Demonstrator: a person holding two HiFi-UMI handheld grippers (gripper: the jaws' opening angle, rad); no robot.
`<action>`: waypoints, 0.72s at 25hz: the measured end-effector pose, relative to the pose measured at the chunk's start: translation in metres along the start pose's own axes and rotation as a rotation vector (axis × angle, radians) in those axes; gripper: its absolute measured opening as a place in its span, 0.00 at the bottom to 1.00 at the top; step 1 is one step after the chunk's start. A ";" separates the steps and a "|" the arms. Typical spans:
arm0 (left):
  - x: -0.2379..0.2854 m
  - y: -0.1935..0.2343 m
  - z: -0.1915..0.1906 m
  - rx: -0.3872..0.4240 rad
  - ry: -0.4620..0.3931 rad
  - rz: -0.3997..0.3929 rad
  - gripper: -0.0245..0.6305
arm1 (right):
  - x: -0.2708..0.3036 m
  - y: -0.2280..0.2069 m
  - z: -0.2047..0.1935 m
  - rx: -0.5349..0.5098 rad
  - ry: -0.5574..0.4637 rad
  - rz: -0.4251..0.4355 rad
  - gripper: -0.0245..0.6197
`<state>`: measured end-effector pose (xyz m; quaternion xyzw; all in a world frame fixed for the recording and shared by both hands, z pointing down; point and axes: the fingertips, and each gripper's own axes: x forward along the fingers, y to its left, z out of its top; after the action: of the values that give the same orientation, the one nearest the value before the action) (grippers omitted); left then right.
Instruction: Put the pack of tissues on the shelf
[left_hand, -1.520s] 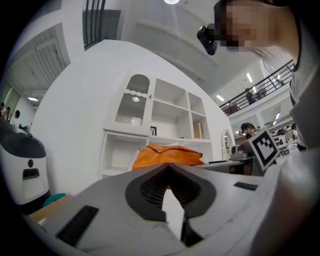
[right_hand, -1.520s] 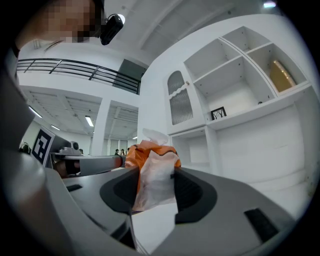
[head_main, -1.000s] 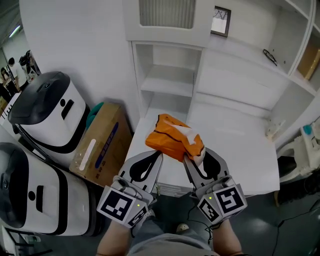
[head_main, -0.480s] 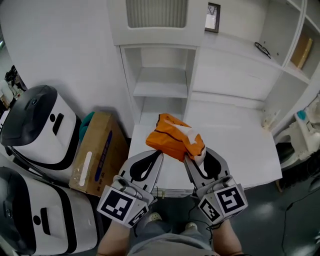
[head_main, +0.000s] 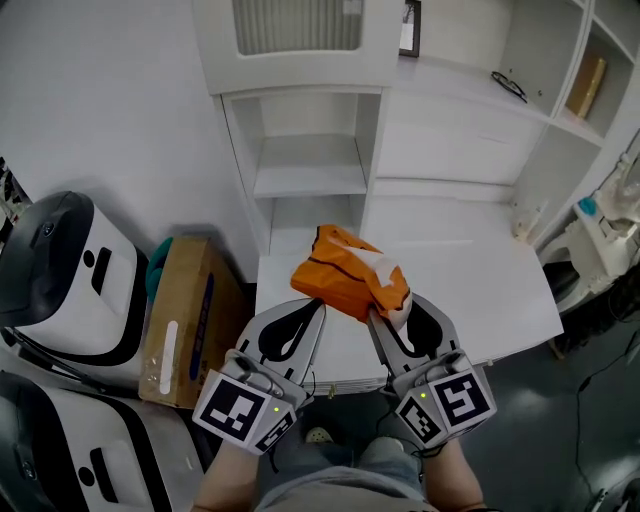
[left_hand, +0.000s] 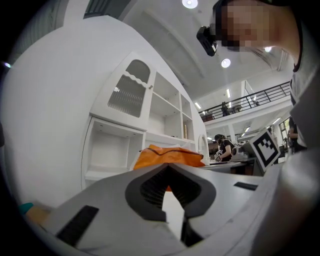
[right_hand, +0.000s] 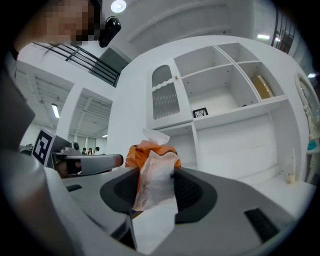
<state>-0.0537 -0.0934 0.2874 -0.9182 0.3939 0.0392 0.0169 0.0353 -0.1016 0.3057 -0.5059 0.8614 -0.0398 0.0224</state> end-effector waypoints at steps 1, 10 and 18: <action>-0.002 -0.001 -0.002 -0.001 0.001 -0.004 0.09 | -0.002 0.001 -0.002 0.001 0.000 -0.006 0.34; 0.003 0.006 -0.011 -0.032 -0.001 -0.027 0.09 | 0.002 -0.003 -0.008 -0.003 0.017 -0.037 0.34; 0.010 0.016 -0.016 -0.022 -0.014 0.008 0.09 | 0.016 -0.010 -0.009 -0.018 0.002 -0.005 0.34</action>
<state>-0.0577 -0.1125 0.3024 -0.9164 0.3971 0.0503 0.0092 0.0353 -0.1195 0.3158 -0.5084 0.8603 -0.0329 0.0169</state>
